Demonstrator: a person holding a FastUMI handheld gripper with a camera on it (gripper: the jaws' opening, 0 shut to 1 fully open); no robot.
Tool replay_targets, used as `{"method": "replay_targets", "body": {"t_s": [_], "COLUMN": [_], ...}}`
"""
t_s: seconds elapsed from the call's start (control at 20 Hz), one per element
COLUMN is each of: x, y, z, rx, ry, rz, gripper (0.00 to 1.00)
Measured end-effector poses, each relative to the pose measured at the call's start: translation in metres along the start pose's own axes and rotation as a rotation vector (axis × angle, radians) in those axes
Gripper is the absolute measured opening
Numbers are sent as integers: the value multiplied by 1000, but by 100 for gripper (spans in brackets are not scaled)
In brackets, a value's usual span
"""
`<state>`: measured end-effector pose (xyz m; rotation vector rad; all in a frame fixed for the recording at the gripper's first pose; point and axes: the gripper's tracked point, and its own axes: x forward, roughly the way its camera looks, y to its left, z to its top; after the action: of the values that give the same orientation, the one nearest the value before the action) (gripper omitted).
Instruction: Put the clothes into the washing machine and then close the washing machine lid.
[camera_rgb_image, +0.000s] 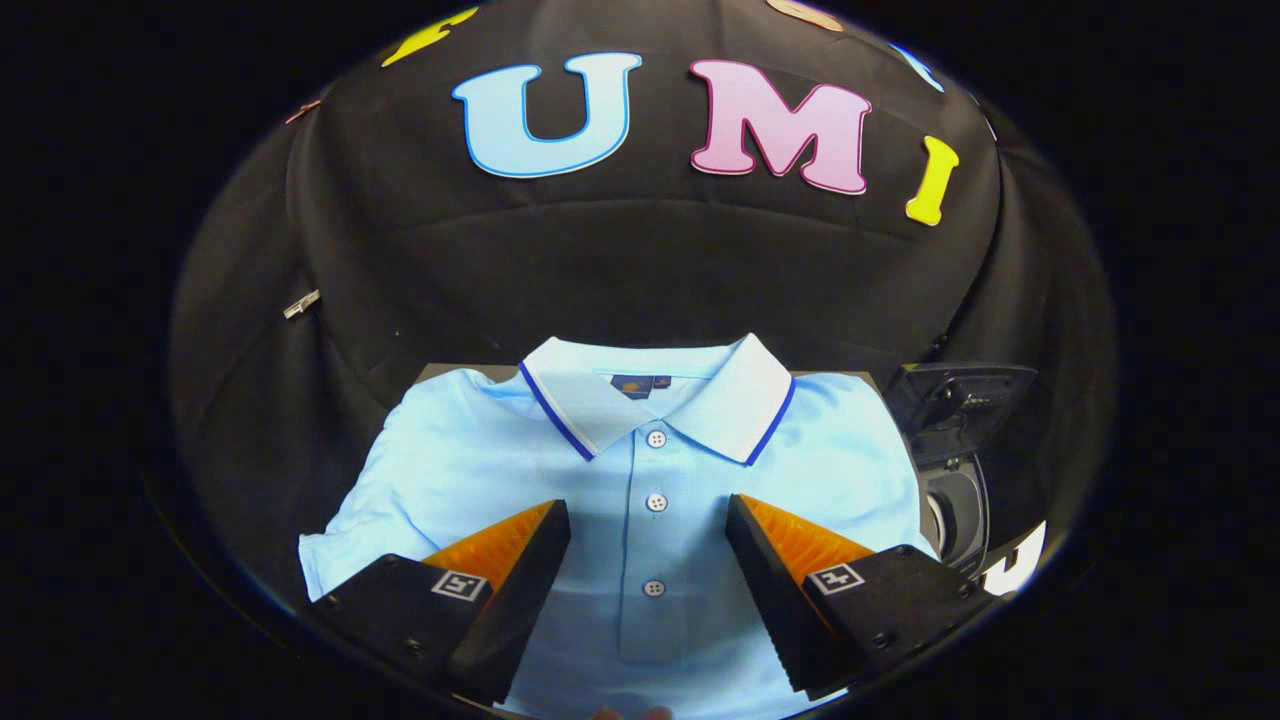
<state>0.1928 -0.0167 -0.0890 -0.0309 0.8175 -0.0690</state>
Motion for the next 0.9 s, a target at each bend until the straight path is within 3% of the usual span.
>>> {"method": "replay_targets", "body": {"t_s": [0.3,0.4,0.5,0.6,0.7,0.9], "x": [3,4,3,4,3,3], "y": [-4,-9,-6,-10,-7,-7], "z": [-2,-1,-2,0,-1,0], "rx": [0,8,33,28,35,46], "ry": [130,159,177,189,196,209], "rz": [-16,-33,-36,-54,-51,-50], "gripper": [98,93,81,80,56,56]}}
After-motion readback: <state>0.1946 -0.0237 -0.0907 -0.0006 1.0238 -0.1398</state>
